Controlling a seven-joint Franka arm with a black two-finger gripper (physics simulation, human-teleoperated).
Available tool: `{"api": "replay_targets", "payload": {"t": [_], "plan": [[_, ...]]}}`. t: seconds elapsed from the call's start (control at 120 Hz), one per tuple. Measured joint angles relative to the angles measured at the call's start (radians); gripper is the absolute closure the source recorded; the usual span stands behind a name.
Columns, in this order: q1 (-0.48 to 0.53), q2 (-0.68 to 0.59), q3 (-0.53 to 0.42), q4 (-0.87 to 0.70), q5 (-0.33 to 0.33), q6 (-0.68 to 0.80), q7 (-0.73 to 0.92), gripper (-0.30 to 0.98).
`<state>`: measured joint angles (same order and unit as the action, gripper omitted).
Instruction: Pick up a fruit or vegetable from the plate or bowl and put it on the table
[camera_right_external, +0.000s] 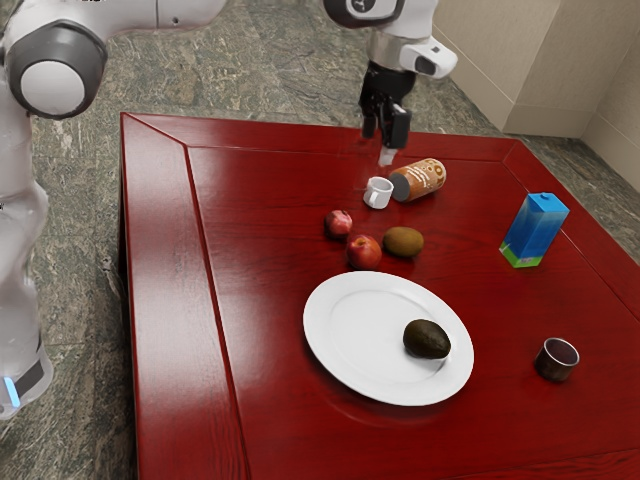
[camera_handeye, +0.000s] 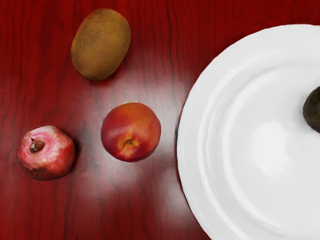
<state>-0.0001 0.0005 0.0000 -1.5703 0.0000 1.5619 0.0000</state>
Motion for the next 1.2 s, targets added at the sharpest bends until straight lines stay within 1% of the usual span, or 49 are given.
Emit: {"api": "replay_targets", "payload": {"t": [0.017,0.033,0.05,0.067,0.092,0.125,0.175,0.208,0.25,0.308,0.333,0.392,0.433,0.458,0.5,0.55,0.592,0.65,0.733,0.808,0.858,0.925,0.967,1.058,1.2], "plan": [[-0.144,0.028,0.148,0.086,-0.024,-0.012,0.009,0.0],[-0.242,0.048,0.256,0.15,-0.044,-0.022,0.018,0.01],[-0.301,0.064,0.336,0.196,-0.063,-0.032,0.026,0.01],[-0.327,0.075,0.394,0.231,-0.078,-0.041,0.034,0.01],[-0.312,0.087,0.454,0.266,-0.099,-0.053,0.046,0.01],[-0.231,0.096,0.501,0.294,-0.12,-0.067,0.061,0.02],[-0.093,0.099,0.537,0.314,-0.143,-0.084,0.083,0.01],[-0.038,0.099,0.548,0.319,-0.153,-0.093,0.096,0.01],[-0.02,0.1,0.554,0.323,-0.163,-0.103,0.111,0.01],[-0.048,0.093,0.553,0.347,-0.165,-0.114,0.131,0.02],[-0.073,0.077,0.55,0.382,-0.152,-0.12,0.139,0.02],[-0.181,-0.01,0.541,0.457,-0.126,-0.13,0.156,0.02],[-0.221,-0.038,0.504,0.477,-0.113,-0.134,0.167,0.02],[-0.21,-0.021,0.465,0.483,-0.107,-0.134,0.173,0.02],[-0.189,0.054,0.418,0.487,-0.1,-0.126,0.181,0.02],[-0.222,0.153,0.396,0.486,-0.094,-0.112,0.191,0.02],[-0.261,0.224,0.391,0.467,-0.093,-0.099,0.2,0.02],[-0.239,0.295,0.389,0.431,-0.115,-0.071,0.218,0.02],[-0.228,0.335,0.382,0.415,-0.134,-0.038,0.241,0.02],[-0.229,0.356,0.343,0.41,-0.145,-0.017,0.258,0.02],[-0.255,0.343,0.321,0.367,-0.15,0.01,0.268,0.02],[-0.313,0.254,0.313,0.169,-0.158,0.098,0.281,0.02],[-0.359,0.223,0.311,0.097,-0.16,0.147,0.288,0.02],[-0.423,0.212,0.294,0.074,-0.162,0.222,0.303,0.02],[-0.476,0.22,0.262,0.052,-0.163,0.291,0.319,0.02]]}}
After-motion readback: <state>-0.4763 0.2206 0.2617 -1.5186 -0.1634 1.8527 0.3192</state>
